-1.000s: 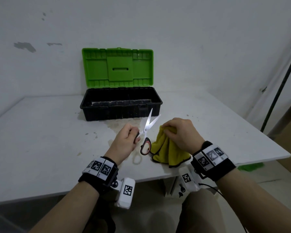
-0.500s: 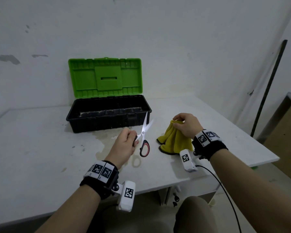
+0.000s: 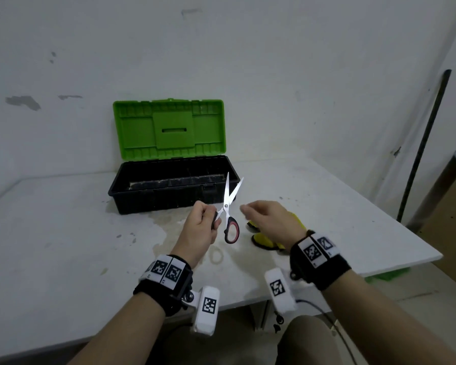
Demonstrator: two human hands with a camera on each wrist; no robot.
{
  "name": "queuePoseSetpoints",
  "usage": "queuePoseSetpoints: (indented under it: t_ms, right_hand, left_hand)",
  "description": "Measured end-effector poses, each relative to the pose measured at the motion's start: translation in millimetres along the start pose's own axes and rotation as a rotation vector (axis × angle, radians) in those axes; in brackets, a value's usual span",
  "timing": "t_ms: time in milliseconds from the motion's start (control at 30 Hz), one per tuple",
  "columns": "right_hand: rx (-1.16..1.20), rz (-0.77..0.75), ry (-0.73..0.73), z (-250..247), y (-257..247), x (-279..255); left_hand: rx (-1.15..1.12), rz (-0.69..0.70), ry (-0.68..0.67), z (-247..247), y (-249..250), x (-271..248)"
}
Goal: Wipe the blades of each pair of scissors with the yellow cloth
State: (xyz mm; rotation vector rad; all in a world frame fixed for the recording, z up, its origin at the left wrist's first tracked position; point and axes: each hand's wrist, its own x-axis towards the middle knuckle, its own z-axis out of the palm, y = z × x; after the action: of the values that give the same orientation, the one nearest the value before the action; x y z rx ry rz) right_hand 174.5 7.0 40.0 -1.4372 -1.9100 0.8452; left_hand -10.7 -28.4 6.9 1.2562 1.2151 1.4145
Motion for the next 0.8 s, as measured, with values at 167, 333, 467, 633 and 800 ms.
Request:
queuePoseSetpoints:
  t_ms: [167,333,467,633,800]
  right_hand:
    - [0.336,-0.038,-0.144,33.0,-23.3,-23.4]
    - [0.447,-0.076,-0.108,34.1,-26.4,-19.1]
    - [0.428,-0.085,-0.108,34.0,-30.0,-16.0]
    - [0.413,-0.075,-0.079,42.5,-32.9,-13.9]
    - [0.499,-0.021,-0.038,58.9,-34.3,-14.5]
  left_hand:
    - [-0.039,0.033,0.016,-1.7,10.6,-7.2]
    - [0.041,0.067,0.046,-21.6,12.2,-18.4]
    - [0.087,0.067,0.045,-40.8,11.4,-24.0]
    - [0.018,0.041,0.041,-51.7,12.1,-26.4]
    - [-0.166,-0.042,0.127,-39.7,2.6,-29.7]
